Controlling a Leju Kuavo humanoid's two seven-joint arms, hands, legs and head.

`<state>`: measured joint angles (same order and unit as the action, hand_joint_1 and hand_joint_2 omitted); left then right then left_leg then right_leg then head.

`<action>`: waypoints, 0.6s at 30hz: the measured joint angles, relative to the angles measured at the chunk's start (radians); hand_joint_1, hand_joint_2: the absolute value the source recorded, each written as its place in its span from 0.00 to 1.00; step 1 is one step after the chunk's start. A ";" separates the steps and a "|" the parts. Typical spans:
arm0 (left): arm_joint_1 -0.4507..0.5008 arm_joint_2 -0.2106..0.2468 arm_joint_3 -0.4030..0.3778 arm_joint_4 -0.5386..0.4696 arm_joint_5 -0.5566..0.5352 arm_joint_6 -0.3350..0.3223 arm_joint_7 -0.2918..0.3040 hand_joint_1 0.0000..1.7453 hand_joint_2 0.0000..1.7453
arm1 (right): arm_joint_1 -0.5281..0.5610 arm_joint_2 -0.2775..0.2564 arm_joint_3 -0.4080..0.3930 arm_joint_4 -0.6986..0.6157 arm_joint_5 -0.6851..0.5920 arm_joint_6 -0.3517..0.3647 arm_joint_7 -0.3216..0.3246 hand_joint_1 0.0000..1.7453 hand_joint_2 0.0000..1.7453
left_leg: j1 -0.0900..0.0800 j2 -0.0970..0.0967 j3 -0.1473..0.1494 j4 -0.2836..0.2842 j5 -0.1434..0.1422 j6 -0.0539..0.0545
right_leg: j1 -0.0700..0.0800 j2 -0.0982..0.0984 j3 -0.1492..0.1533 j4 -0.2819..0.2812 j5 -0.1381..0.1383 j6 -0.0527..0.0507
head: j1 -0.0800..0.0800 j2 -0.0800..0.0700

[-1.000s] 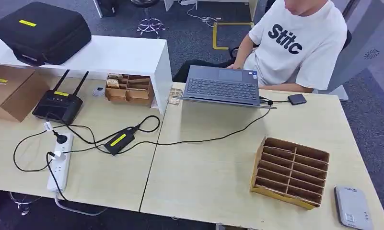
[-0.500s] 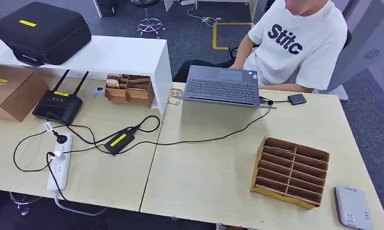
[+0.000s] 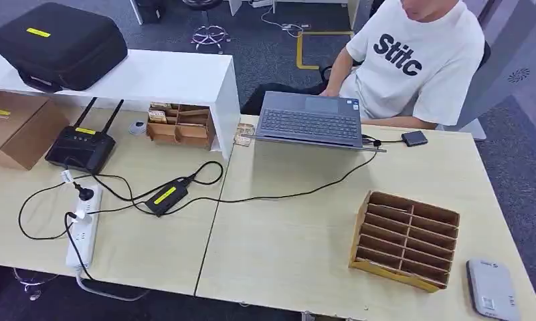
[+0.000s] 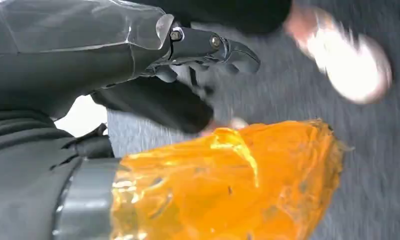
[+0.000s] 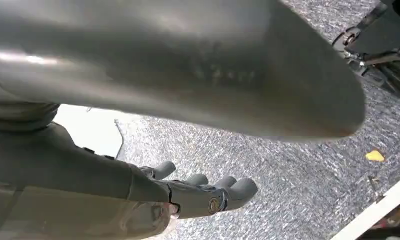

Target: Pass the card to the sensor for recognition and then transmit it.

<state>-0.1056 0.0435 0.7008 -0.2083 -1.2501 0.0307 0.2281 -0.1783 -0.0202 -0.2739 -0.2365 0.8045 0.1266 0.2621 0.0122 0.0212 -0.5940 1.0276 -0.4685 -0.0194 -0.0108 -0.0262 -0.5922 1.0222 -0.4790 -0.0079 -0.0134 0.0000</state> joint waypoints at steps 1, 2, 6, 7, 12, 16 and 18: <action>0.000 -0.002 0.000 0.000 0.002 0.058 0.004 0.00 0.00 | 0.001 0.000 0.000 0.000 -0.007 -0.006 0.000 0.00 0.00 | 0.000 0.000 0.000 0.000 0.000 0.000 | 0.000 0.000 0.000 0.000 0.000 0.000 | 0.000 0.000; 0.000 -0.004 0.000 0.000 0.011 0.114 0.004 0.00 0.00 | 0.004 0.000 0.000 0.000 -0.010 -0.015 0.000 0.00 0.00 | 0.000 0.000 0.000 0.000 0.000 0.000 | 0.000 0.000 0.000 0.000 0.000 0.000 | 0.000 0.000; -0.002 -0.014 0.000 0.000 0.027 0.151 -0.009 0.00 0.00 | 0.015 0.000 0.000 0.000 -0.020 -0.028 -0.012 0.00 0.00 | 0.000 0.000 0.000 0.000 0.000 0.000 | 0.000 0.000 0.000 0.000 0.000 0.000 | 0.000 0.000; -0.002 -0.015 0.000 0.000 0.022 0.113 -0.011 0.00 0.00 | 0.016 0.000 0.000 0.000 -0.017 -0.024 -0.013 0.00 0.00 | 0.000 0.000 0.000 0.000 0.000 0.000 | 0.000 0.000 0.000 0.000 0.000 0.000 | 0.000 0.000; -0.001 -0.005 0.000 0.000 0.000 -0.074 -0.004 0.00 0.00 | 0.007 0.000 0.000 0.000 0.003 0.007 -0.007 0.00 0.00 | 0.000 0.000 0.000 0.000 0.000 0.000 | 0.000 0.000 0.000 0.000 0.000 0.000 | 0.000 0.000; -0.001 -0.001 0.000 0.000 0.001 -0.015 0.014 0.00 0.00 | 0.003 0.000 0.002 0.000 -0.003 -0.002 0.000 0.00 0.00 | 0.000 0.000 0.000 0.000 0.000 0.000 | 0.000 0.000 0.000 0.000 0.000 0.000 | 0.000 0.000; -0.001 -0.003 0.000 0.000 0.010 0.047 0.018 0.00 0.00 | 0.005 0.000 0.002 0.000 -0.005 -0.012 0.000 0.00 0.00 | 0.000 0.000 0.000 0.000 0.000 0.000 | 0.000 0.000 0.000 0.000 0.000 0.000 | 0.000 0.000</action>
<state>-0.1064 0.0408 0.7008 -0.2083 -1.2402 0.0775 0.2461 -0.1737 -0.0202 -0.2724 -0.2365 0.7992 0.1144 0.2621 0.0123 0.0213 -0.5941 1.0275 -0.4685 -0.0195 -0.0107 -0.0260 -0.5922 1.0223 -0.4790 -0.0079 -0.0134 0.0000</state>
